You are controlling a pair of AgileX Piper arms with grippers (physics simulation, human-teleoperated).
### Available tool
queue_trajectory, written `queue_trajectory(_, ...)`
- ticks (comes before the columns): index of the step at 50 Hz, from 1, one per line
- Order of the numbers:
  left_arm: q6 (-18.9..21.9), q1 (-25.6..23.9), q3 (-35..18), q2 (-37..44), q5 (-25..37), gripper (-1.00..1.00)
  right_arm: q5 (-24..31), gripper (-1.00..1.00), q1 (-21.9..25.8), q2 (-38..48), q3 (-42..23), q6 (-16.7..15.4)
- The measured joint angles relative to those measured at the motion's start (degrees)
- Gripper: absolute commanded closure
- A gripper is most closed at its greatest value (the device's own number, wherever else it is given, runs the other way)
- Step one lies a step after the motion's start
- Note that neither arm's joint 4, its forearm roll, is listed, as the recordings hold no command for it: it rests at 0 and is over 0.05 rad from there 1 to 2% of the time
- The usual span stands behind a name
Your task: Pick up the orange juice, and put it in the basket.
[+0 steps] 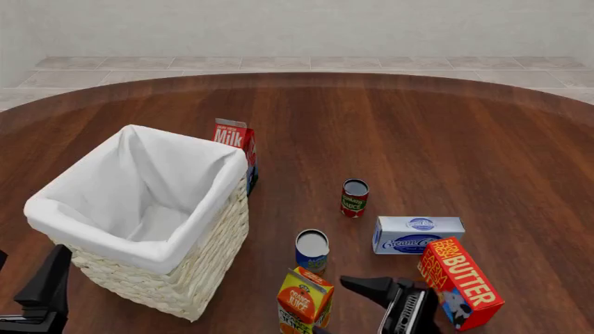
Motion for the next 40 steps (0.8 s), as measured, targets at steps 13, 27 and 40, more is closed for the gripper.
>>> queue_trajectory(13, 0.0, 0.0, -0.2, 0.0, 0.1, -1.0, -2.5, -1.0, -0.1, 3.6, -0.7, -0.1)
queue_trajectory(27, 0.1, 0.0, -0.3, 0.0, 0.2, -1.0, -4.9, -1.0, -0.1, 6.4, -1.1, 0.2)
queue_trajectory(40, -0.1, 0.0, -0.4, 0.0, 0.4, -1.0, -6.4, -1.0, 0.1, 8.7, -1.6, 0.7)
